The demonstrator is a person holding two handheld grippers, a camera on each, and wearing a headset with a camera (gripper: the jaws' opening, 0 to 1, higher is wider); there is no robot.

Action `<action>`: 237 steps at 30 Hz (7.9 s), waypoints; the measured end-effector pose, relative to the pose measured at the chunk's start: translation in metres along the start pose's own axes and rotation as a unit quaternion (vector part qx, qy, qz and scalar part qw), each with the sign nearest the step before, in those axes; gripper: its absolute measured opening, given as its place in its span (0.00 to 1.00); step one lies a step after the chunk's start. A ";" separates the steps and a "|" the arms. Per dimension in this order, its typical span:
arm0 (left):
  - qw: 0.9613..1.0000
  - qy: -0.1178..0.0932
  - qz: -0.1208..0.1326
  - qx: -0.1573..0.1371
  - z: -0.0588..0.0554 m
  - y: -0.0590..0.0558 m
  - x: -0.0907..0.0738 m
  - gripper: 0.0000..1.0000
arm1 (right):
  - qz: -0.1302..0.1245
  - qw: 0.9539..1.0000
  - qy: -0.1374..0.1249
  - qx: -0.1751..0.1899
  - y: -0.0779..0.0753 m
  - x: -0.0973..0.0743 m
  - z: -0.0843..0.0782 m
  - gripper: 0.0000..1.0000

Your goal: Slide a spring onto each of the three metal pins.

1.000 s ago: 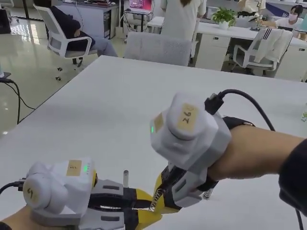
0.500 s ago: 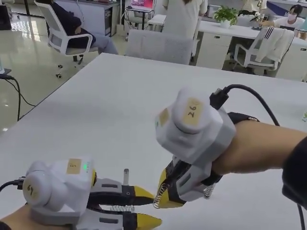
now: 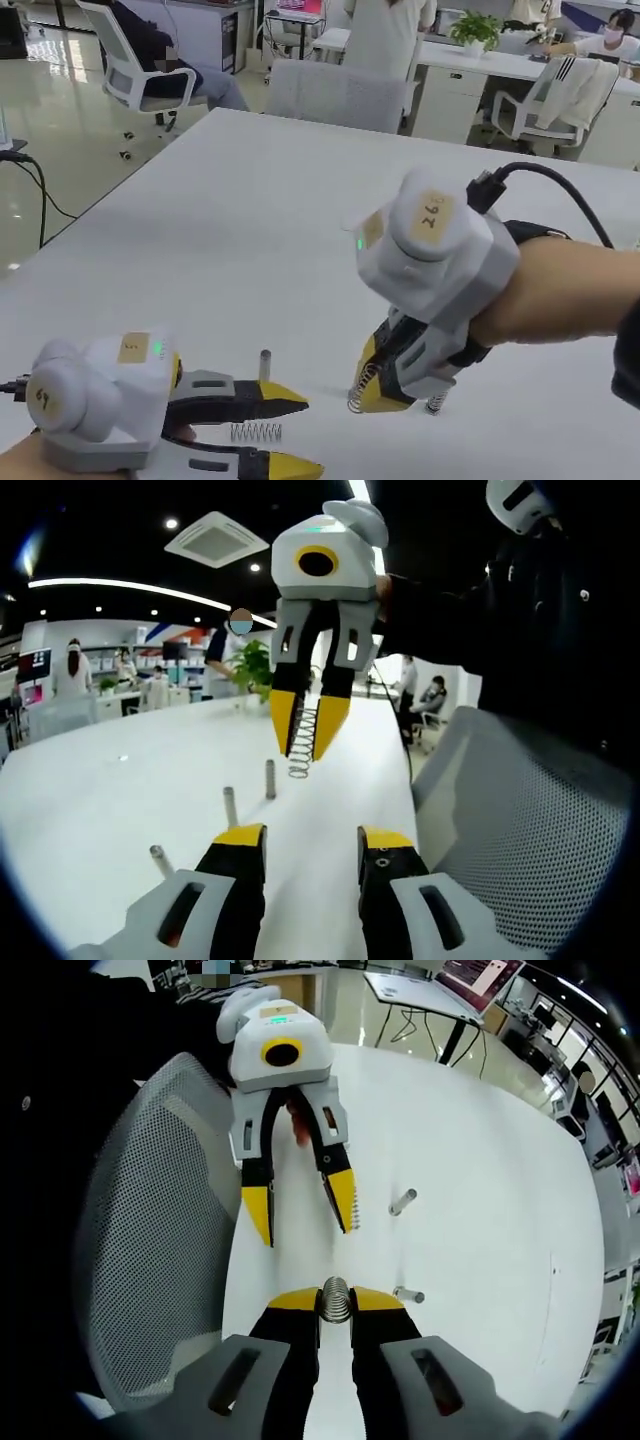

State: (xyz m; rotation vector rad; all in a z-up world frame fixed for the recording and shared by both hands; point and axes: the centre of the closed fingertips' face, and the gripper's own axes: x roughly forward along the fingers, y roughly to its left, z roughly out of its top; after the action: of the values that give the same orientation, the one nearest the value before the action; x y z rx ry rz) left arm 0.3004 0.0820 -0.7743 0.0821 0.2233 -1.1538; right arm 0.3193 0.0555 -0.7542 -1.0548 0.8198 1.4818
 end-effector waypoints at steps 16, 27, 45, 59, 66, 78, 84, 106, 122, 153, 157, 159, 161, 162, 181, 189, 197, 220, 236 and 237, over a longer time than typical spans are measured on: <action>0.999 -0.001 0.035 -0.015 -0.010 0.012 -0.020 0.37 | -0.025 0.999 0.009 0.019 -0.024 -0.009 -0.015 0.08; 0.997 -0.003 0.069 -0.029 -0.018 0.021 -0.036 0.42 | -0.038 0.999 0.015 0.030 -0.040 -0.009 -0.023 0.08; 0.994 -0.005 0.103 -0.039 -0.022 0.026 -0.049 0.50 | -0.049 0.998 0.025 0.036 -0.066 0.004 -0.030 0.08; 0.994 -0.001 0.106 -0.039 -0.023 0.027 -0.050 0.52 | -0.042 0.998 0.032 0.034 -0.077 0.022 -0.031 0.08; 0.993 0.002 0.108 -0.041 -0.026 0.027 -0.051 0.52 | -0.040 0.998 0.042 0.036 -0.079 0.031 -0.038 0.08; 0.993 0.004 0.107 -0.044 -0.028 0.027 -0.051 0.50 | -0.032 0.998 0.042 0.036 -0.079 0.040 -0.036 0.08; 0.993 0.006 0.107 -0.045 -0.030 0.027 -0.051 0.50 | -0.027 0.998 0.043 0.041 -0.080 0.049 -0.039 0.08; 0.993 0.007 0.108 -0.045 -0.032 0.029 -0.053 0.48 | -0.018 0.997 0.065 0.046 -0.076 0.084 -0.052 0.08; 0.993 0.007 0.108 -0.047 -0.035 0.030 -0.053 0.48 | -0.016 0.997 0.060 0.056 -0.076 0.090 -0.054 0.10; 0.993 0.009 0.109 -0.044 -0.035 0.030 -0.053 0.48 | -0.015 0.999 0.013 0.028 -0.067 0.083 -0.019 0.29; 0.993 0.010 0.108 -0.043 -0.035 0.029 -0.053 0.47 | -0.009 1.000 0.012 0.021 -0.061 0.085 -0.014 0.28; 0.993 0.010 0.109 -0.042 -0.035 0.029 -0.053 0.47 | -0.006 1.000 0.013 0.018 -0.057 0.085 -0.012 0.28; 0.993 0.010 0.109 -0.042 -0.035 0.029 -0.053 0.47 | -0.002 1.000 0.013 0.016 -0.054 0.086 -0.010 0.27; 0.993 0.010 0.108 -0.042 -0.035 0.029 -0.053 0.47 | -0.001 1.000 0.014 0.016 -0.053 0.087 -0.010 0.27; 0.993 0.011 0.109 -0.039 -0.035 0.027 -0.055 0.46 | 0.019 1.000 0.009 -0.004 -0.035 0.095 0.010 0.23; 0.993 0.011 0.108 -0.040 -0.035 0.028 -0.056 0.46 | 0.028 1.000 0.006 -0.008 -0.028 0.101 0.018 0.21; 0.993 0.010 0.110 -0.040 -0.035 0.029 -0.058 0.45 | 0.032 0.999 0.006 -0.013 -0.024 0.109 0.025 0.17; 0.992 0.010 0.115 -0.046 -0.040 0.030 -0.061 0.44 | 0.041 0.998 0.031 -0.035 -0.018 0.131 0.022 0.11; 0.992 0.013 0.117 -0.046 -0.042 0.030 -0.063 0.44 | 0.036 0.998 0.027 -0.038 -0.018 0.129 0.026 0.08; 0.992 0.014 0.116 -0.046 -0.042 0.030 -0.062 0.43 | 0.037 0.998 0.027 -0.039 -0.017 0.128 0.026 0.08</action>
State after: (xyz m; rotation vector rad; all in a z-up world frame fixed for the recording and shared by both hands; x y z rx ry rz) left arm 0.2985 0.1580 -0.8036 0.0414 0.2842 -0.9092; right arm 0.3294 0.1301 -0.8628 -1.1364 0.8520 1.5633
